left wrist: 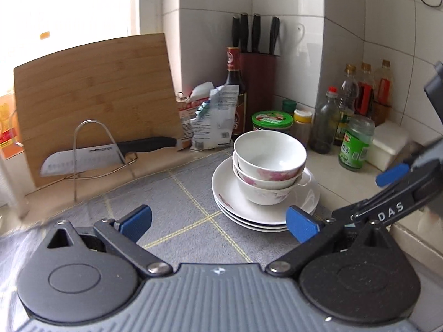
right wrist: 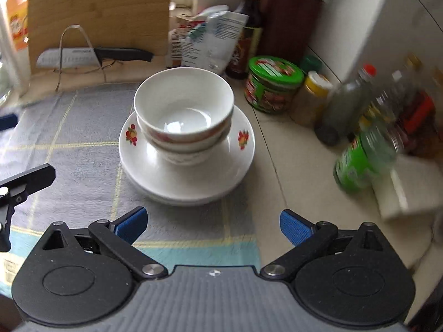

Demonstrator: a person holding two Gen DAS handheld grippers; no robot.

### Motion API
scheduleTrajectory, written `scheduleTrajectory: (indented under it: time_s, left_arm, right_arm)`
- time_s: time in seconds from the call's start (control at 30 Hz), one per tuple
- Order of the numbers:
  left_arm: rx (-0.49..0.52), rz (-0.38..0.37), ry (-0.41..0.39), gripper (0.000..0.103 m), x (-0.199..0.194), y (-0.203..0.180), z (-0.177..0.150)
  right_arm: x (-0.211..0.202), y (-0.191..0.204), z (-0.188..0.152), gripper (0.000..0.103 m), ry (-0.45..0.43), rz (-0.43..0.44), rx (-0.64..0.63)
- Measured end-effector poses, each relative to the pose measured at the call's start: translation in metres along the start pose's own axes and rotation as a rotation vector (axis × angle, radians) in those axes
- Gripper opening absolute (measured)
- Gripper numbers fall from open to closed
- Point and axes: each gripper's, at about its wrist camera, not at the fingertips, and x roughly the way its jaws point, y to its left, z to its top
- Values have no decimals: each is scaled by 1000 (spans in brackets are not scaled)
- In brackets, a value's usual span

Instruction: Organize plates and bowls

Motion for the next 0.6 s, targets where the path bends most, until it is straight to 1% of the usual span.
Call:
scheduleTrajectory:
  time_s: [0.07, 0.17, 0.27, 0.4, 0.6]
  left_arm:
    - [-9, 25, 20, 102, -12, 0, 0]
    - [-33, 56, 53, 102, -25, 0, -1]
    - [-64, 55, 42, 102, -38, 1, -2]
    - [-65, 80, 38, 102, -49, 0, -2]
    - [-73, 84, 42, 102, -54, 1, -1]
  right_arm:
    - [-15, 4, -11, 103, -17, -24, 51]
    - [-35, 7, -22, 103, -53, -34, 114]
    - [-55, 10, -29, 103, -90, -52, 152]
    - [-69, 13, -34, 103, -122, -42, 181]
    - [-76, 24, -39, 103, -135, -33, 179]
